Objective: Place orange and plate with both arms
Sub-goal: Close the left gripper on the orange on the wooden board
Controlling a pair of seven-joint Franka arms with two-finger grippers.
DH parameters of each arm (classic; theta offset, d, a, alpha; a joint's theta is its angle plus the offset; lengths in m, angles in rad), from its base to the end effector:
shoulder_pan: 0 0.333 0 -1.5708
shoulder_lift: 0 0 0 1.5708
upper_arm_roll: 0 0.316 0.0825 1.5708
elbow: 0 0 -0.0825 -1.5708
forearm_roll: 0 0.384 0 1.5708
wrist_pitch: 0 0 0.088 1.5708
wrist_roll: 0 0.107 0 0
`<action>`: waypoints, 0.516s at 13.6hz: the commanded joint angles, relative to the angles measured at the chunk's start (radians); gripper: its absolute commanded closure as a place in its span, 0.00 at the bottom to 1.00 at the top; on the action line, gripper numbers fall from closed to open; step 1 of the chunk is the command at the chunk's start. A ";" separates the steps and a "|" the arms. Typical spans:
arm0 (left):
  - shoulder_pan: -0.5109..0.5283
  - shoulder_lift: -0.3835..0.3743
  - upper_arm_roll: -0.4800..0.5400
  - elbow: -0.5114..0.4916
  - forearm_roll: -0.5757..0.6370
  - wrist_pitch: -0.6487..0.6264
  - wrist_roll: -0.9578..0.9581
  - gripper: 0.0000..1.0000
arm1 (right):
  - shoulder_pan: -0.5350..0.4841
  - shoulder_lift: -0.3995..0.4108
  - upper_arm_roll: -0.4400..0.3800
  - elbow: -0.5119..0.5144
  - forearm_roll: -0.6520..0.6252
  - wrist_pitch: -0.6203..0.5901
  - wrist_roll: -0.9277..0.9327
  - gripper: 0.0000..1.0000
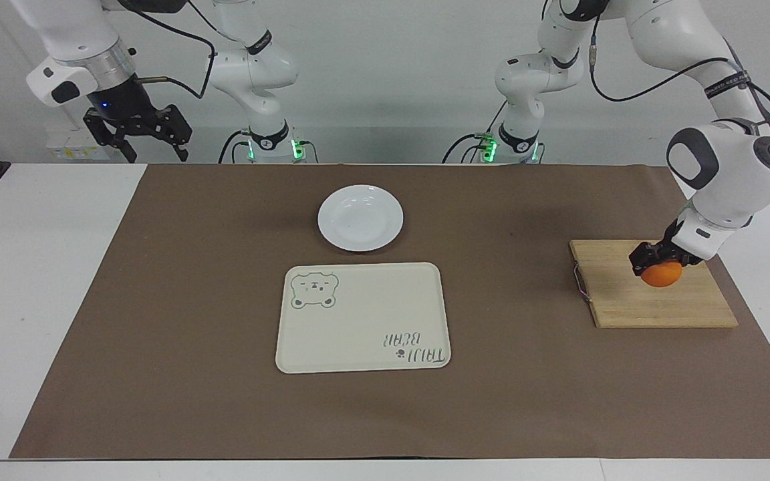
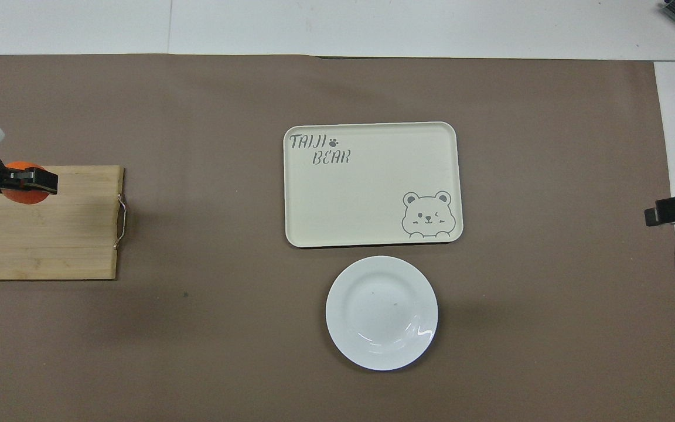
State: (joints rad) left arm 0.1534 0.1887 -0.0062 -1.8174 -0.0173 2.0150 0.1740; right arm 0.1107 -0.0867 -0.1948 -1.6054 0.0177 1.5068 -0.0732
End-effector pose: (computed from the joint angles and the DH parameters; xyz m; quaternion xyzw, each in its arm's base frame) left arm 0.6057 0.0890 0.4346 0.9999 -0.0097 0.0057 0.0076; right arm 0.5192 -0.0467 0.6485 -0.9998 0.0045 0.0054 0.0177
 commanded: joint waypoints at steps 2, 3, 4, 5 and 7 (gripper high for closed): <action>-0.003 -0.072 -0.009 0.035 -0.006 -0.126 -0.024 1.00 | -0.003 -0.024 0.005 -0.024 -0.013 0.003 -0.020 0.00; -0.003 -0.083 -0.012 0.056 -0.006 -0.151 -0.030 1.00 | -0.003 -0.024 0.005 -0.024 -0.013 0.003 -0.019 0.00; -0.003 -0.095 -0.015 0.067 -0.006 -0.177 -0.030 1.00 | -0.003 -0.024 0.005 -0.024 -0.013 0.003 -0.019 0.00; -0.003 -0.109 -0.024 0.079 -0.006 -0.200 -0.036 1.00 | -0.003 -0.024 0.005 -0.024 -0.013 0.003 -0.020 0.00; -0.003 -0.129 -0.037 0.108 -0.004 -0.257 -0.079 1.00 | -0.003 -0.024 0.005 -0.024 -0.013 0.003 -0.020 0.00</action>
State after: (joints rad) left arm 0.1525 0.0821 -0.0327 -1.7444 -0.0178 1.8253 0.1353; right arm 0.1107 -0.0867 -0.1948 -1.6054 0.0177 1.5068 -0.0732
